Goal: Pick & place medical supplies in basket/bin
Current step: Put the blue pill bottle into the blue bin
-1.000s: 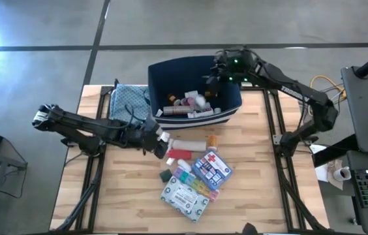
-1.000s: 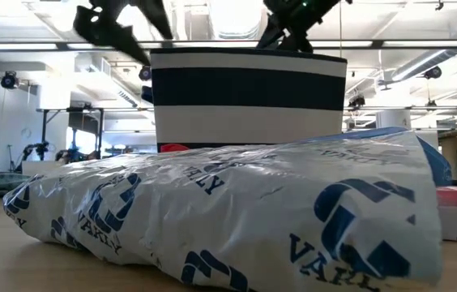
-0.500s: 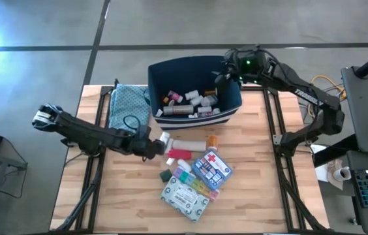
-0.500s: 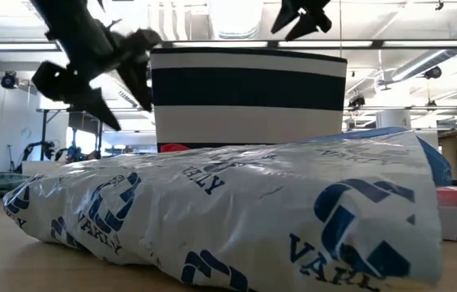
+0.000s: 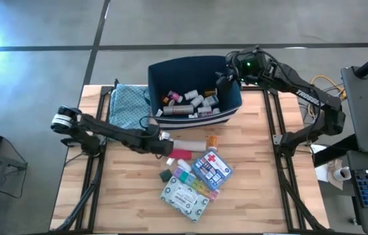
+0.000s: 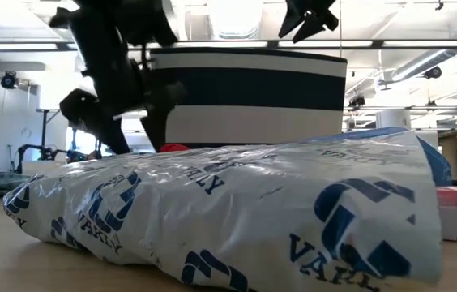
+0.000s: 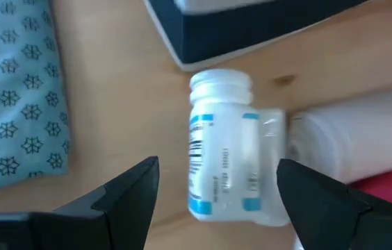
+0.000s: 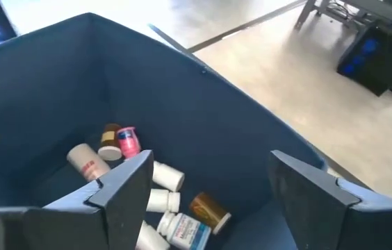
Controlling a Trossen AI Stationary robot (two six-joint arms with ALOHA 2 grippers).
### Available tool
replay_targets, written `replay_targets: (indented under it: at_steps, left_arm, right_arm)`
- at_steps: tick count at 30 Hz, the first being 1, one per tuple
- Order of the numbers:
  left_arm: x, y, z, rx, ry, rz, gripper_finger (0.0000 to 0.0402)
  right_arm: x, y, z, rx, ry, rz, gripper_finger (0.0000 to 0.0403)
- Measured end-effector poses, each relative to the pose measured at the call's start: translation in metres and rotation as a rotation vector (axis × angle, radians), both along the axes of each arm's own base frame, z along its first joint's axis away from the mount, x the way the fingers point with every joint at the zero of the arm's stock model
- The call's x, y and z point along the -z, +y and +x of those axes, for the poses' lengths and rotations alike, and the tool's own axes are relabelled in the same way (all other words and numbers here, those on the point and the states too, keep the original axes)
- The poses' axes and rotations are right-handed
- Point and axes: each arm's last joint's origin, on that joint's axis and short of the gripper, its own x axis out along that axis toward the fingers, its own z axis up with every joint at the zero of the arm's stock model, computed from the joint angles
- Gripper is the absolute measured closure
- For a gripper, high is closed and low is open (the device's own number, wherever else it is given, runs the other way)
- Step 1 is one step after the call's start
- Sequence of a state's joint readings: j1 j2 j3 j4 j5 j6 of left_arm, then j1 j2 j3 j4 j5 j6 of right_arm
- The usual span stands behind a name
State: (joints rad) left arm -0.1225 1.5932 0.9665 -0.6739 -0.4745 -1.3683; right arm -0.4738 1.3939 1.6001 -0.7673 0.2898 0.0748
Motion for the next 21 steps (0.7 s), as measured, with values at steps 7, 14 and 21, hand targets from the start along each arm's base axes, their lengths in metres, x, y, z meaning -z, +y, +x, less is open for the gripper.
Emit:
replay_targets:
  at_steps: [7,14,21]
  left_arm:
    - [0.015,0.013,0.005,0.054,0.079,-0.023,0.0132]
    - [0.017,0.023,0.008,0.118,0.095,0.006,0.0132]
    - [0.030,0.026,-0.002,0.154,0.162,0.000,0.0155]
  right_arm:
    - [0.000,0.000,0.000,0.000,0.003,0.001,0.0138]
    - [0.002,0.000,0.000,0.014,-0.003,0.023,0.0136]
    - [0.002,0.001,-0.001,0.015,0.004,0.029,0.0145]
